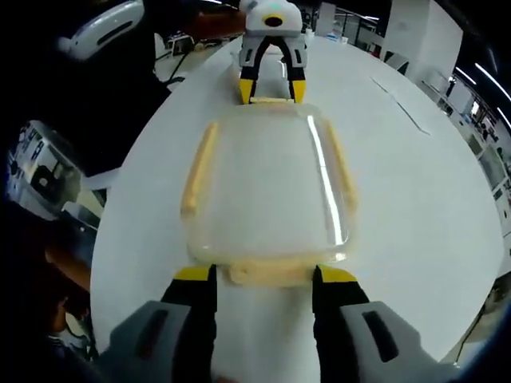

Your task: Snap each plastic latch of the storage box into its locked position after aligning the lid with the box until every specified latch is closed and the lid sits flush.

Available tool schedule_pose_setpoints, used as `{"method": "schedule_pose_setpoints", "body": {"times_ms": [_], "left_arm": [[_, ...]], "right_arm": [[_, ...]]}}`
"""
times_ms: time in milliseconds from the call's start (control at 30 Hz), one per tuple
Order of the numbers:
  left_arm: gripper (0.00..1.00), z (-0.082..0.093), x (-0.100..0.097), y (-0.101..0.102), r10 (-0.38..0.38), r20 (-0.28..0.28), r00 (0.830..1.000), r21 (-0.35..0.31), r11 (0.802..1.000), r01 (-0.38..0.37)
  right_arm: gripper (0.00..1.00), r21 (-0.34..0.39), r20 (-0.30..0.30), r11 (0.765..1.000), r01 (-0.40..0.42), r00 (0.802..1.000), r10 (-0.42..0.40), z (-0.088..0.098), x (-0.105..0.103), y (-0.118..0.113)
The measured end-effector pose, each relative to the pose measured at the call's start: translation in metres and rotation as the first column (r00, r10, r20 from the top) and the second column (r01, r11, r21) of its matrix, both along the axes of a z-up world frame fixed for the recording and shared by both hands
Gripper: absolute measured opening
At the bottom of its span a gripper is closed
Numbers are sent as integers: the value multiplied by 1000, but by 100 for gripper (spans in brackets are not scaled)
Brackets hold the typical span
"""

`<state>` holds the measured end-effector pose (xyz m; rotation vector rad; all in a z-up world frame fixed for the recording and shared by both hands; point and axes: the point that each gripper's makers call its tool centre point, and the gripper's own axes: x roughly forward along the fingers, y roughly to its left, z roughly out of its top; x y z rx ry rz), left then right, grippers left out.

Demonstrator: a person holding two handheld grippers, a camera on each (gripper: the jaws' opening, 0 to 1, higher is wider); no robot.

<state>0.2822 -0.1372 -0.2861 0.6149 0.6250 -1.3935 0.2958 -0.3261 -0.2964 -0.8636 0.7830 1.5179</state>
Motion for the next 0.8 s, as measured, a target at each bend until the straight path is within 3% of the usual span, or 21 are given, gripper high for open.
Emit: {"method": "schedule_pose_setpoints", "body": {"times_ms": [433, 800], "left_arm": [[41, 5, -2, 1, -14, 31, 999, -40, 999, 15], [41, 6, -2, -4, -28, 6, 1000, -75, 997, 28]], "right_arm": [[41, -4, 2, 1000, 14, 1000, -14, 2, -2, 2], [40, -33, 6, 999, 33, 999, -33, 3, -1, 1]]}}
